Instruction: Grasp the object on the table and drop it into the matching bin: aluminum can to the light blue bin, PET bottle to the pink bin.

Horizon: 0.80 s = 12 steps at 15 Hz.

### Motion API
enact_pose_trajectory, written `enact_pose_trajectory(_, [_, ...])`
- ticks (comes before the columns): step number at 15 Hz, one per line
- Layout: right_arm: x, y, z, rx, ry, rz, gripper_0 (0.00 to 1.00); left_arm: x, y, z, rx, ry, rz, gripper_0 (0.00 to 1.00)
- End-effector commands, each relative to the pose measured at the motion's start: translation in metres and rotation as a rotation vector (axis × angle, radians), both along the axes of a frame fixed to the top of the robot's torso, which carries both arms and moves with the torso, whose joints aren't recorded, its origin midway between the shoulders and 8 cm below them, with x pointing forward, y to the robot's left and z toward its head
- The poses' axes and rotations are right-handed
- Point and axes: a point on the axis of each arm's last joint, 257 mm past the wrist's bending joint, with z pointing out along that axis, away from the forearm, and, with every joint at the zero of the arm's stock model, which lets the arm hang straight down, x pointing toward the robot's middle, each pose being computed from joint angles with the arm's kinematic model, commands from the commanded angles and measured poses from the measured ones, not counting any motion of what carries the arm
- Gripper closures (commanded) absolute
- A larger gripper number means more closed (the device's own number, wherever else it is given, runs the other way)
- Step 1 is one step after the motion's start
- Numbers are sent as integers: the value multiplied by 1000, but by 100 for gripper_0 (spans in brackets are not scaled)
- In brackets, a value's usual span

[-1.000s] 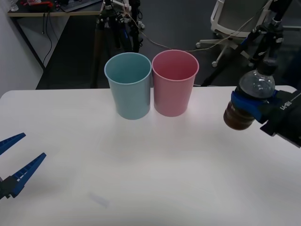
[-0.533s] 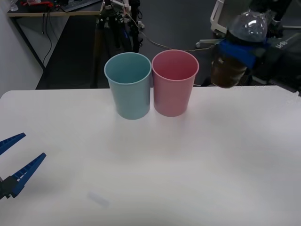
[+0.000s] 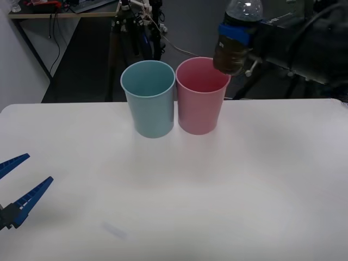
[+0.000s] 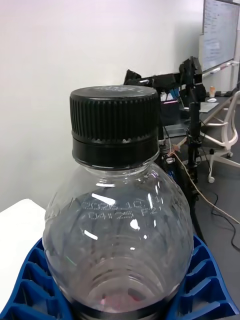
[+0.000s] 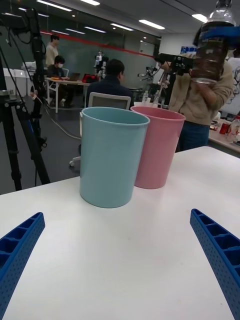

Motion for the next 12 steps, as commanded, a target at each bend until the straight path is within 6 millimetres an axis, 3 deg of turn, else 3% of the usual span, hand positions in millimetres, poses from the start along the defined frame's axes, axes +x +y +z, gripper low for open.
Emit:
enact_pose_trajectory(1, [30,5,-5,10,6,-30,100,0,0,0,0,0,0,0])
enact_pose_trajectory(7, [77,30,-27,-28,-13,-65,100,0,0,0,0,0,0,0])
enact_pose_trajectory(12, [91,54,-43,-56,-35,-68,100,0,0,0,0,0,0,0])
